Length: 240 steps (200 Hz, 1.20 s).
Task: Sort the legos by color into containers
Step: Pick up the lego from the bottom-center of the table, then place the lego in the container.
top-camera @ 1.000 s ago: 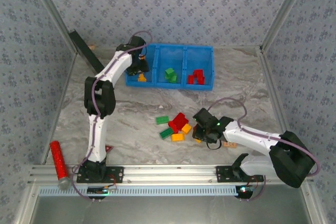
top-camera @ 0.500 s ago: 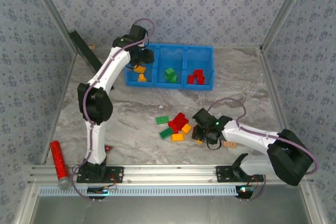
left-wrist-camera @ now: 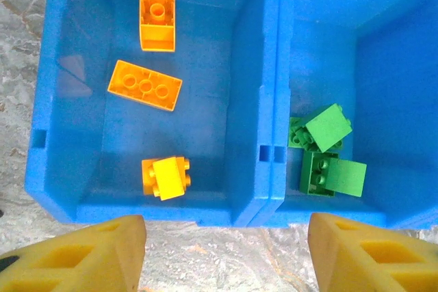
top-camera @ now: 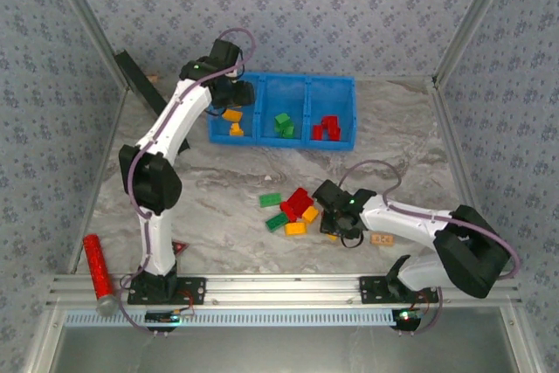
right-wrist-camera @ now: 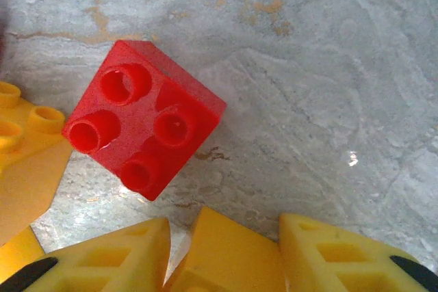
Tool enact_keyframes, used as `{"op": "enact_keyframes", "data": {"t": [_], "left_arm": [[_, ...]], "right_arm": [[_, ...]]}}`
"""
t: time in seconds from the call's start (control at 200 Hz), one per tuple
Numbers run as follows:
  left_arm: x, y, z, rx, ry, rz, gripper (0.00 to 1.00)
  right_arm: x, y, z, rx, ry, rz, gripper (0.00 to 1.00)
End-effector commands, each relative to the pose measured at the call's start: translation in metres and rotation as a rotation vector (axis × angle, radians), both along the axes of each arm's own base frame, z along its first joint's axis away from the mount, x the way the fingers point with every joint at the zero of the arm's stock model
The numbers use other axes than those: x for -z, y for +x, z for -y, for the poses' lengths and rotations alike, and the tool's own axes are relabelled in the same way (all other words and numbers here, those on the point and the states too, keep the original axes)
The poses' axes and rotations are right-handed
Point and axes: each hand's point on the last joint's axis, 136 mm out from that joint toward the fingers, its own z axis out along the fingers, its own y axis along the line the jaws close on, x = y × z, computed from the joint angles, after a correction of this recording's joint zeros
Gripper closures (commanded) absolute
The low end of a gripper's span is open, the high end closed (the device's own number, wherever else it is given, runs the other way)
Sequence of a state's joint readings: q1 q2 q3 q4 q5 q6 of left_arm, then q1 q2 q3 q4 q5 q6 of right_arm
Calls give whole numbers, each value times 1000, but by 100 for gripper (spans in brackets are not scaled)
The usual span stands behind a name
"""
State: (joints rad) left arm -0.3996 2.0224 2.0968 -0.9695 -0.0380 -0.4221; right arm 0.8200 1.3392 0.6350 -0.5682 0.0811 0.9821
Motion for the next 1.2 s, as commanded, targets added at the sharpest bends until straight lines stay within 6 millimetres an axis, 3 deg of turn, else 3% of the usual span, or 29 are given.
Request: {"op": "enact_keyframes", "data": {"t": [0.0, 0.215, 0.235, 0.515, 0.625, 0.69, 0.875, 1.024, 1.194], "left_arm": [[-34, -19, -8, 23, 1, 51, 36], [-39, -41, -19, 25, 10, 52, 35], [-32, -46, -21, 28, 19, 33, 35], [-52, -116, -55, 40, 40, 23, 34], [-50, -152, -75, 39, 58, 2, 33], [-45, -175, -85, 41, 65, -16, 33], [-20, -231, -105, 21, 60, -77, 32], [-2, -260, -109, 4, 16, -115, 32], [12, -280, -115, 2, 24, -170, 32]], "right_arm": [[13, -12, -7, -36, -2, -62, 61], [1, -6, -17, -141, -61, -53, 66], [-2, -6, -17, -146, -64, -50, 66], [-68, 32, -52, -277, -40, 65, 67], [-102, 66, -77, -357, -39, 160, 67], [-128, 98, -97, -419, -33, 254, 67], [-170, 177, -156, -583, -66, 468, 67], [-184, 230, -209, -697, -83, 602, 67], [-181, 280, -261, -783, -91, 710, 67]]}}
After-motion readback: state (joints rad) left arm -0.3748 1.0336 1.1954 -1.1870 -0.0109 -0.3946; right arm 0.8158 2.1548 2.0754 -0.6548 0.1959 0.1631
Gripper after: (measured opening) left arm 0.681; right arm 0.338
